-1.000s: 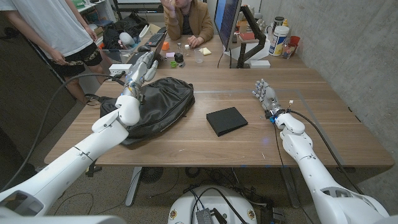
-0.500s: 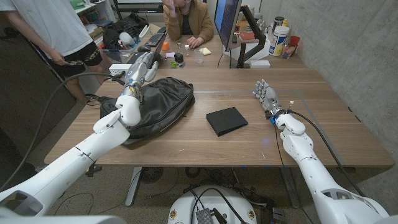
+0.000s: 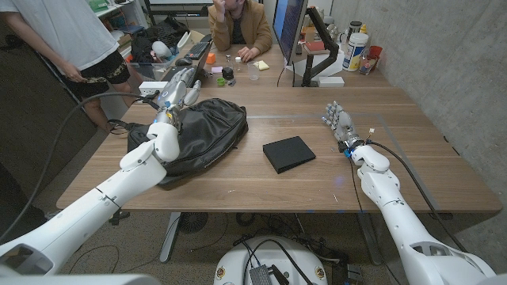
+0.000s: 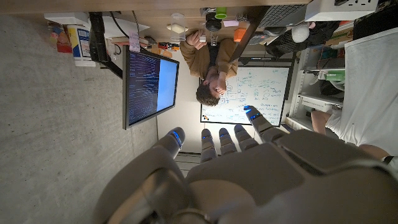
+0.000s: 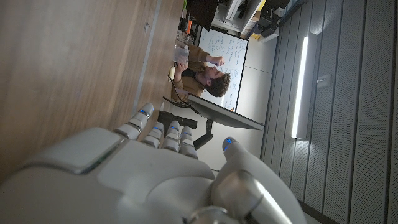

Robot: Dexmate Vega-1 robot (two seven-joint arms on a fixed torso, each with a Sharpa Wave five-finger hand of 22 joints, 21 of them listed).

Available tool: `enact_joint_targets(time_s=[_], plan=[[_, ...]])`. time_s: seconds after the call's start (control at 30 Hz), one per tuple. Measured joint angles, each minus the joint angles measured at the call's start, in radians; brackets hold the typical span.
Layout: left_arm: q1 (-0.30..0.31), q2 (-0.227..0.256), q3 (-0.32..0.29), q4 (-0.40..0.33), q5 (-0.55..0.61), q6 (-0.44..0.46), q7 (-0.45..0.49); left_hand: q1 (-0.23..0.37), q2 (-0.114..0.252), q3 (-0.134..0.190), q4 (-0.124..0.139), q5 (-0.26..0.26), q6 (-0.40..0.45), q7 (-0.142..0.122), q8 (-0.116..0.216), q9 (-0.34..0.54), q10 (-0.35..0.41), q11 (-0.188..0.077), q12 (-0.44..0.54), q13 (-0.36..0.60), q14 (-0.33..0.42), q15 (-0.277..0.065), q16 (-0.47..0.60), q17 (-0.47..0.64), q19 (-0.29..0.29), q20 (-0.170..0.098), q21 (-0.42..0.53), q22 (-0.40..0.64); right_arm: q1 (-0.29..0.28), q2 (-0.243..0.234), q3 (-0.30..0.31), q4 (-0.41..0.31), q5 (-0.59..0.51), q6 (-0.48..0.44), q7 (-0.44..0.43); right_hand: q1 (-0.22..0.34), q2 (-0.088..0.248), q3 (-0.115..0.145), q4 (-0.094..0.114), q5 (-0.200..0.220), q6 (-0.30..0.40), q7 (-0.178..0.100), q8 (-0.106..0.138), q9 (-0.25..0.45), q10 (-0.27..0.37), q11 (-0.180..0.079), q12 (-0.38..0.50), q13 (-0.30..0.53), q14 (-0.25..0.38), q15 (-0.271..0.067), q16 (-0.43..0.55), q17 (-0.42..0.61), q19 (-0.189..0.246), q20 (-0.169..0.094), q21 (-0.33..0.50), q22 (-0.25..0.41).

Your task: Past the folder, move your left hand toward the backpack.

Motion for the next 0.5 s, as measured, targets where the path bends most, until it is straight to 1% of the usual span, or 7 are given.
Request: enact_joint_targets(time_s=[0.1,0.13,0.3,0.5], plan=[[0.001,0.002,0.002,-0.005,0.007,0.012,-0.002,0.004,0.004,0.0,0.0,0.0,0.004,0.004,0.0,0.0,0.0,0.0,0.0,0.0,0.0,0.0,0.0,0.0,0.0,0.0,0.0,0.0,-0.001,0.0,0.0,-0.001,0.001,-0.001,0.0,0.0,0.0,0.0,0.0,0.0,0.0,0.0,0.0,0.0,0.0,0.0,0.0,0.0,0.0,0.0,0.0,0.0,0.0,0.0,-0.007,0.0],[0.001,0.002,0.003,-0.006,0.009,0.014,-0.003,0.004,0.004,0.0,0.0,0.0,0.004,0.003,0.0,0.0,0.004,-0.004,0.0,0.0,0.0,0.0,0.0,0.0,0.0,0.0,0.0,0.0,-0.001,0.0,0.0,-0.001,0.001,-0.001,0.0,0.0,0.0,0.0,0.0,0.0,0.0,0.0,0.0,0.0,0.0,0.0,0.0,0.0,0.0,0.0,0.0,0.0,0.0,0.0,-0.007,0.0],[0.002,0.005,0.007,-0.014,0.019,0.031,-0.006,0.008,0.0,-0.003,-0.003,0.0,0.003,0.003,0.0,0.0,0.005,-0.005,0.0,0.0,0.0,0.0,0.0,0.0,0.0,0.0,0.0,0.0,-0.002,-0.001,0.0,-0.001,0.002,-0.001,0.001,0.0,0.0,0.0,0.0,0.0,0.0,0.0,0.0,0.0,0.0,0.0,0.0,0.0,0.0,0.0,0.0,0.0,0.0,0.0,-0.007,0.0],[0.004,0.008,0.011,-0.022,0.029,0.049,-0.01,0.008,0.0,0.002,-0.007,0.0,0.007,0.0,0.0,0.0,0.005,-0.005,-0.001,0.0,0.0,0.0,0.0,0.0,0.0,0.0,-0.004,0.0,-0.004,-0.001,0.0,-0.003,0.003,-0.001,0.003,0.0,0.0,0.0,0.0,0.0,0.0,0.0,0.0,0.0,0.0,0.0,0.0,0.0,0.0,0.0,0.0,0.0,0.0,0.0,-0.007,0.0]])
